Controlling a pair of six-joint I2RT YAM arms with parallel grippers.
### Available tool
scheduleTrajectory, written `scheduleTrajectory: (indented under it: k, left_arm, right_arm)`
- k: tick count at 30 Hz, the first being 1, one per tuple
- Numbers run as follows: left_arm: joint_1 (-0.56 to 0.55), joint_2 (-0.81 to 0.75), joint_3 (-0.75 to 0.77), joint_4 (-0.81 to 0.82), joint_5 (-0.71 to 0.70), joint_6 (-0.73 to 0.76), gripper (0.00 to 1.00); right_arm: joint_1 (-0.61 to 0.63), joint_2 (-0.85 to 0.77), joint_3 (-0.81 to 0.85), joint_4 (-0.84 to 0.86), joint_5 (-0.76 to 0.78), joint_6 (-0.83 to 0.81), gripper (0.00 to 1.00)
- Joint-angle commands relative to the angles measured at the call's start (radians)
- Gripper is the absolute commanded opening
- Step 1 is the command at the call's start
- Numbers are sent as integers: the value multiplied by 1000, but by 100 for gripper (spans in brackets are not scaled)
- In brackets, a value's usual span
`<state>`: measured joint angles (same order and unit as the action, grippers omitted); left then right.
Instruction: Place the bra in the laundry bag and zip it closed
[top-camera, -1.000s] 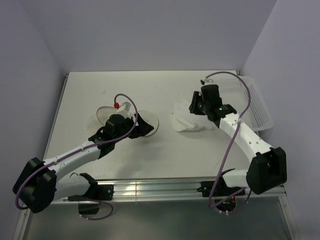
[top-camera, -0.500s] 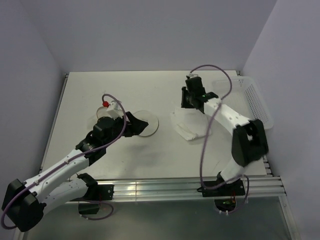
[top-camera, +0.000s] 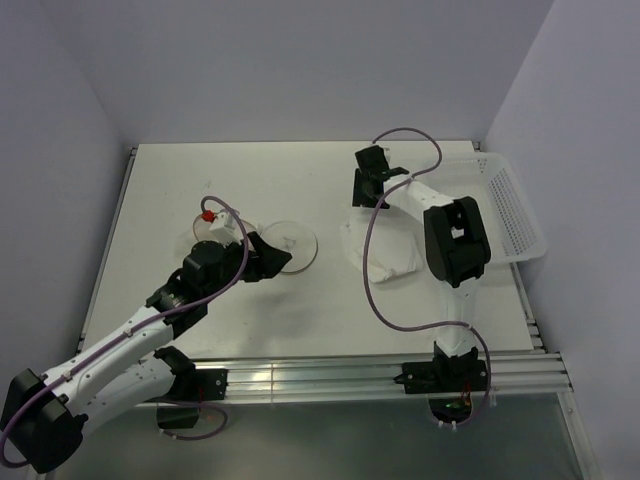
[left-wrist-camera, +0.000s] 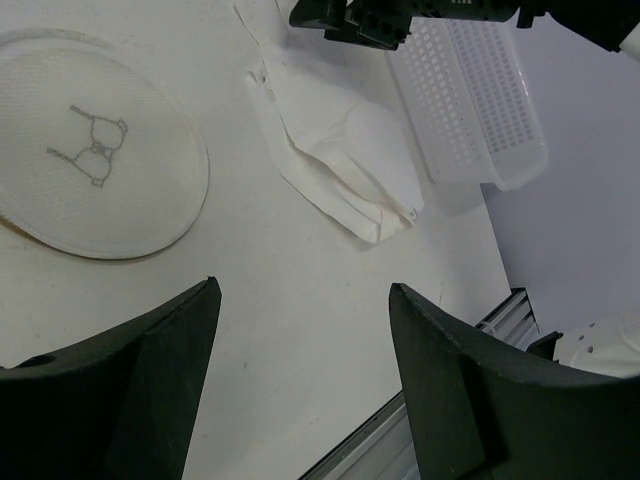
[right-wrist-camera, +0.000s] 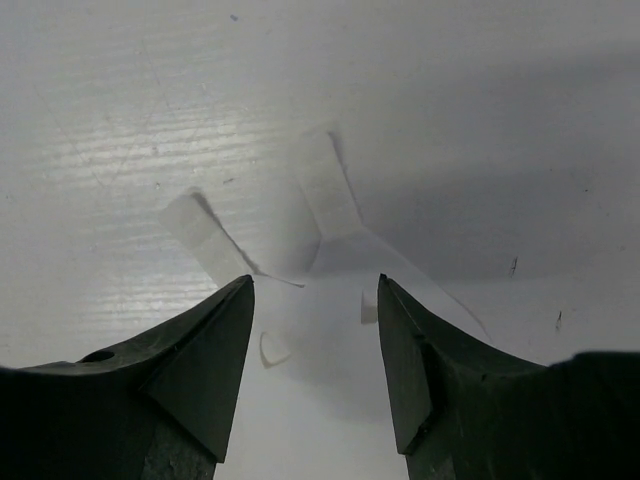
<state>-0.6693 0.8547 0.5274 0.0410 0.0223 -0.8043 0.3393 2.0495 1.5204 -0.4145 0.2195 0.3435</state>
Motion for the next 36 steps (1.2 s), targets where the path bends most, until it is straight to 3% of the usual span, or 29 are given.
scheduleTrajectory:
  k: [1, 7, 10, 13, 15, 16, 22, 24, 27, 31, 36]
  left_arm:
    - [-4, -23, -1, 17, 7, 25, 75]
    - [-4, -28, -3, 14, 13, 25, 75]
    - [-4, -39, 5, 5, 8, 30, 74]
    - [-4, -66, 13, -12, 1, 33, 74]
    - [-4, -86, 20, -27, -1, 34, 73]
    - [-6, -104, 25, -38, -1, 39, 73]
    - [-6, -203, 36, -122, -8, 48, 72]
    - [-9, -221, 26, -121, -16, 48, 71]
    - [-13, -232, 25, -121, -16, 48, 70]
    - [-18, -209, 23, -121, -16, 48, 70]
    - [-19, -191, 17, -96, -16, 47, 70]
  right_arm:
    - [-16, 55, 53, -55, 53, 52, 61]
    - [-14, 118, 141, -143, 57, 78, 55]
    - [-13, 164, 214, -237, 60, 87, 56]
    - [-10, 150, 189, -244, 20, 106, 56]
    - [-2, 137, 172, -245, 9, 120, 47]
    - [3, 132, 152, -248, -2, 123, 36]
    - [35, 117, 49, -208, 15, 155, 33]
    - [41, 112, 37, -185, 8, 163, 13]
    - [46, 95, 15, -123, 9, 167, 0]
    - [67, -27, -70, 49, 96, 155, 0]
    - [116, -343, -283, 196, 213, 130, 0]
